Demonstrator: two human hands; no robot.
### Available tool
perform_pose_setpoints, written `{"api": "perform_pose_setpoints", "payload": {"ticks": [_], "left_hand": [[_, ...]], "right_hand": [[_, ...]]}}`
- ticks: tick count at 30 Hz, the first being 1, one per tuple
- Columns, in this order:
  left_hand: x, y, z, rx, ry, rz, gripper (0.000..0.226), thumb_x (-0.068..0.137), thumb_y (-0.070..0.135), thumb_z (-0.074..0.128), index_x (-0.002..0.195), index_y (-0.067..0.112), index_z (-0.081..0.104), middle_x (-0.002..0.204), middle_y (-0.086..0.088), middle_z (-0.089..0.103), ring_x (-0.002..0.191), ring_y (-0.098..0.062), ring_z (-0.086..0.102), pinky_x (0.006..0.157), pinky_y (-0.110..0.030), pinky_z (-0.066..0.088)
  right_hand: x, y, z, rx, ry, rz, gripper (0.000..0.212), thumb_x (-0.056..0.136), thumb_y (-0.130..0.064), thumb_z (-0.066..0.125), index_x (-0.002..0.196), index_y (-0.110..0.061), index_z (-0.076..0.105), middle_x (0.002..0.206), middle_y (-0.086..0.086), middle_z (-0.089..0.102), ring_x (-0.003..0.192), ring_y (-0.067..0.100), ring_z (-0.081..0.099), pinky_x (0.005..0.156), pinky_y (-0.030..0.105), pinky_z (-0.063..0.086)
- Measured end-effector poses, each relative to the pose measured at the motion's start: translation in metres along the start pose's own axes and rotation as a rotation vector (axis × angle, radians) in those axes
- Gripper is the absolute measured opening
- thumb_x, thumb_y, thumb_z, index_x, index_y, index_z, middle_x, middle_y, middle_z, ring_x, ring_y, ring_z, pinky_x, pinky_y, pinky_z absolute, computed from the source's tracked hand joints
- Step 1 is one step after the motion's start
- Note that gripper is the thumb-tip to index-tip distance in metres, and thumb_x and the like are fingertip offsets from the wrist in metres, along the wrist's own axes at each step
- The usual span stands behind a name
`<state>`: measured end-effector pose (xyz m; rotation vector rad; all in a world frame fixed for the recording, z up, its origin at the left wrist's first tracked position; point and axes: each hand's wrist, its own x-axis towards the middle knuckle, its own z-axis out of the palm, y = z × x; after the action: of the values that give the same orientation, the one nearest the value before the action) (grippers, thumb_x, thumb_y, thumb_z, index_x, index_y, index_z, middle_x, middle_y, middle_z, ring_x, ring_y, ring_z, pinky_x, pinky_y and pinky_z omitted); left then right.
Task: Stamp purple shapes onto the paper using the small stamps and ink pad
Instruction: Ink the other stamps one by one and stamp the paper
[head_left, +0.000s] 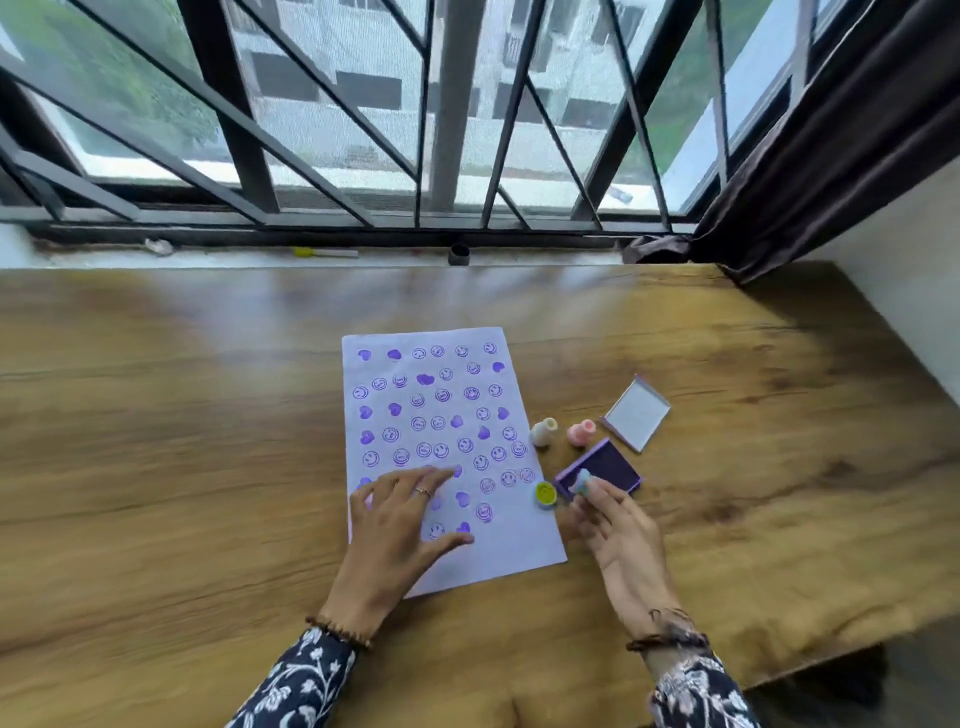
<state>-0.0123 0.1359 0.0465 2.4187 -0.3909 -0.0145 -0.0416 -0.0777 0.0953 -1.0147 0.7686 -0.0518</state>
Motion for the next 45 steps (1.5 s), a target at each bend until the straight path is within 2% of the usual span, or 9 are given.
{"api": "perform_pose_setpoints", "payload": {"ticks": [4,15,17,19,21,25,31,40,45], "left_hand": [[0.024,0.039,0.025,0.054,-0.013,0.072,0.039,0.077,0.037,0.068,0.114,0.032,0.057,0.110,0.007,0.063,0.108,-0.017,0.054,0.078,-0.026,0.012],[0.048,0.079,0.060,0.203,-0.123,0.101,0.019,0.089,0.031,0.051,0.106,0.029,0.058,0.106,0.008,0.059,0.101,-0.010,0.051,0.079,-0.028,0.013],[0.045,0.087,0.058,-0.021,-0.036,-0.017,0.014,0.082,0.024,0.063,0.095,0.026,0.065,0.096,0.008,0.065,0.090,-0.009,0.057,0.082,-0.027,0.026],[0.045,0.097,0.051,-0.494,-0.023,-0.283,0.013,0.076,0.012,0.071,0.085,0.022,0.070,0.080,0.007,0.070,0.076,-0.009,0.062,0.071,-0.020,0.045],[0.045,0.106,0.045,-0.900,-0.079,-0.505,0.015,0.079,0.003,0.065,0.088,0.015,0.069,0.066,0.012,0.071,0.067,-0.001,0.063,0.058,-0.017,0.043],[0.045,0.114,0.041,-1.185,-0.177,-0.642,0.019,0.080,0.000,0.057,0.087,0.016,0.065,0.064,0.013,0.071,0.063,0.003,0.063,0.058,-0.021,0.034],[0.044,0.111,0.032,-1.212,-0.214,-0.609,0.023,0.062,0.017,0.071,0.084,0.010,0.070,0.071,0.003,0.074,0.071,-0.008,0.068,0.059,-0.014,0.052],[0.042,0.109,0.034,-1.178,-0.145,-0.476,0.034,0.054,0.024,0.077,0.085,0.012,0.074,0.080,-0.001,0.076,0.079,-0.009,0.068,0.066,-0.013,0.052],[0.054,0.100,0.034,-1.056,-0.099,-0.438,0.020,0.067,0.001,0.074,0.081,0.015,0.073,0.077,0.000,0.075,0.078,-0.011,0.067,0.069,-0.015,0.053]], "right_hand": [[0.003,-0.013,-0.013,0.136,-0.012,0.045,0.010,0.087,0.000,0.053,0.092,-0.004,0.061,0.059,-0.003,0.072,0.055,0.005,0.066,0.055,0.014,0.056],[0.023,-0.022,-0.041,0.034,-0.109,0.089,0.009,0.084,0.001,0.057,0.091,-0.002,0.062,0.074,0.008,0.070,0.064,0.014,0.065,0.055,0.017,0.057],[0.025,-0.023,-0.042,-0.051,-0.166,0.060,0.009,0.083,0.000,0.060,0.088,-0.004,0.066,0.078,0.008,0.070,0.069,0.016,0.065,0.059,0.017,0.057],[0.025,-0.027,-0.041,-0.180,-0.240,-0.015,0.012,0.081,-0.001,0.063,0.083,-0.010,0.071,0.077,0.002,0.074,0.073,0.015,0.066,0.062,0.017,0.056],[0.024,-0.031,-0.040,-0.357,-0.306,-0.108,0.016,0.080,-0.002,0.065,0.084,-0.016,0.073,0.079,-0.003,0.076,0.077,0.011,0.067,0.065,0.022,0.055],[0.020,-0.037,-0.036,-0.458,-0.325,-0.253,0.021,0.077,0.001,0.068,0.088,-0.017,0.072,0.085,-0.004,0.077,0.082,0.008,0.069,0.067,0.015,0.051],[0.018,-0.046,-0.036,-0.562,-0.361,-0.431,0.027,0.075,0.000,0.070,0.085,-0.024,0.072,0.085,-0.009,0.076,0.084,0.003,0.069,0.071,0.012,0.052],[0.026,-0.059,-0.036,-0.630,-0.426,-0.383,0.015,0.071,-0.013,0.076,0.076,-0.026,0.076,0.077,-0.011,0.076,0.073,0.006,0.071,0.065,0.013,0.053],[0.036,-0.056,-0.022,-0.681,-0.392,-0.361,0.014,0.074,-0.016,0.073,0.068,-0.029,0.075,0.065,-0.003,0.074,0.060,0.011,0.067,0.058,0.020,0.055]]}}
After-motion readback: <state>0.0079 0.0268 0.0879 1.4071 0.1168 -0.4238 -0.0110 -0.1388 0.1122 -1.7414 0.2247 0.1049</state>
